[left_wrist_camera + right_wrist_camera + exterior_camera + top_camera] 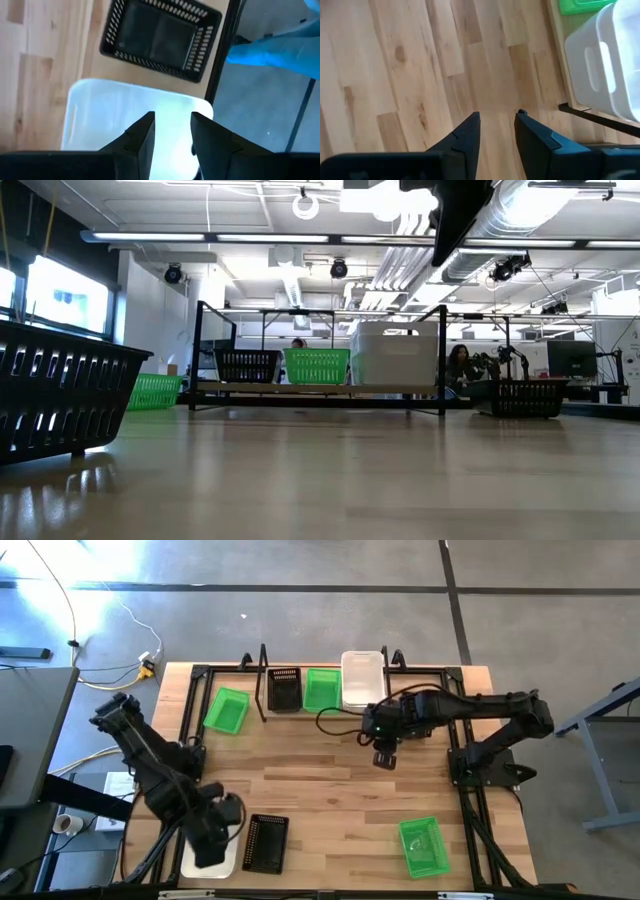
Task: Stack baskets on shelf by color
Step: Stack the bottom black bin on the black bin on the shelf, then stack the bottom green bin on the green bin on the shelf
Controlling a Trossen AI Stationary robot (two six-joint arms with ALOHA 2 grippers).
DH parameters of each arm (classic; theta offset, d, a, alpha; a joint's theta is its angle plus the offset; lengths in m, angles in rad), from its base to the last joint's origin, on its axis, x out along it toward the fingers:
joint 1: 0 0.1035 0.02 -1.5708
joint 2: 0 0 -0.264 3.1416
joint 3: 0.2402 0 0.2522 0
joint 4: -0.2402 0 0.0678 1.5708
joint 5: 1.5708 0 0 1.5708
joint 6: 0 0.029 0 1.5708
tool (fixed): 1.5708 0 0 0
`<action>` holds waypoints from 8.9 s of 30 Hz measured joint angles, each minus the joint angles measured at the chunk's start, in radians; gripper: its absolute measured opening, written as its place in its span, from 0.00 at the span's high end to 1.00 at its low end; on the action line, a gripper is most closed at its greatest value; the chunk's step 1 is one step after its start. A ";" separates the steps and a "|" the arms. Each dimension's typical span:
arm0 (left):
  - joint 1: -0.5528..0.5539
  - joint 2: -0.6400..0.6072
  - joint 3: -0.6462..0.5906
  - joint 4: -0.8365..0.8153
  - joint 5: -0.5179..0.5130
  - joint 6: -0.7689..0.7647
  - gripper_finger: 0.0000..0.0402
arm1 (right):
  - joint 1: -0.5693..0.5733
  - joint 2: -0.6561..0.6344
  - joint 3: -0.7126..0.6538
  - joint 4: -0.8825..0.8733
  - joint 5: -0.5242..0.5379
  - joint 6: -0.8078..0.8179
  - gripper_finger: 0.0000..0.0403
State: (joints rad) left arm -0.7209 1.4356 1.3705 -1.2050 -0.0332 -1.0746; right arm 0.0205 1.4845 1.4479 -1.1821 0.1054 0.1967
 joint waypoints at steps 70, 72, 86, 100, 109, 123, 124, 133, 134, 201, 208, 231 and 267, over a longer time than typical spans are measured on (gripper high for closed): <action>0.025 0.526 0.016 0.438 -0.008 0.173 0.98 | 0.111 0.000 0.000 0.025 0.076 0.066 0.73; 0.037 0.522 0.040 0.405 -0.005 0.191 0.96 | 0.111 0.000 0.000 0.023 0.076 0.065 0.73; 0.169 0.405 0.154 0.153 -0.169 0.438 0.99 | 0.111 -0.002 0.002 0.018 0.099 0.111 0.73; 0.461 0.149 0.153 0.041 -0.381 0.737 1.00 | 0.059 -0.074 0.004 0.012 0.171 0.085 0.73; 0.689 0.089 0.155 0.052 -0.368 0.987 1.00 | -0.021 -0.123 0.004 -0.002 0.207 0.083 0.73; 1.015 0.109 0.106 0.081 -0.284 1.242 1.00 | -0.124 -0.139 0.004 -0.025 0.208 0.064 0.73; 1.031 0.109 0.087 0.097 -0.273 1.256 1.00 | -0.130 -0.139 0.004 -0.026 0.209 0.064 0.73; 1.126 0.111 -0.009 0.207 -0.236 1.356 1.00 | -0.174 -0.139 0.004 -0.026 0.210 0.064 0.73; 1.136 0.111 -0.016 0.210 -0.236 1.356 1.00 | -0.177 -0.139 0.004 -0.026 0.210 0.064 0.73; 1.288 0.119 -0.124 0.318 -0.038 1.493 0.54 | -0.165 -0.138 0.004 -0.039 0.153 0.227 0.73; 1.289 0.119 -0.078 0.319 -0.060 1.458 0.51 | -0.141 -0.138 0.004 -0.041 0.153 0.252 0.73; 1.290 0.207 -0.075 0.340 -0.162 1.441 0.52 | -0.136 -0.138 0.004 -0.040 0.173 0.251 0.73; 1.063 0.136 0.042 0.189 0.067 1.040 0.53 | 0.207 -0.138 -0.184 -0.034 -0.078 0.374 0.73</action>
State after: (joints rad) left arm 0.3422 1.5715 1.4124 -1.0160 0.0336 -0.0346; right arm 0.2274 1.3464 1.2642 -1.2160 0.0276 0.5703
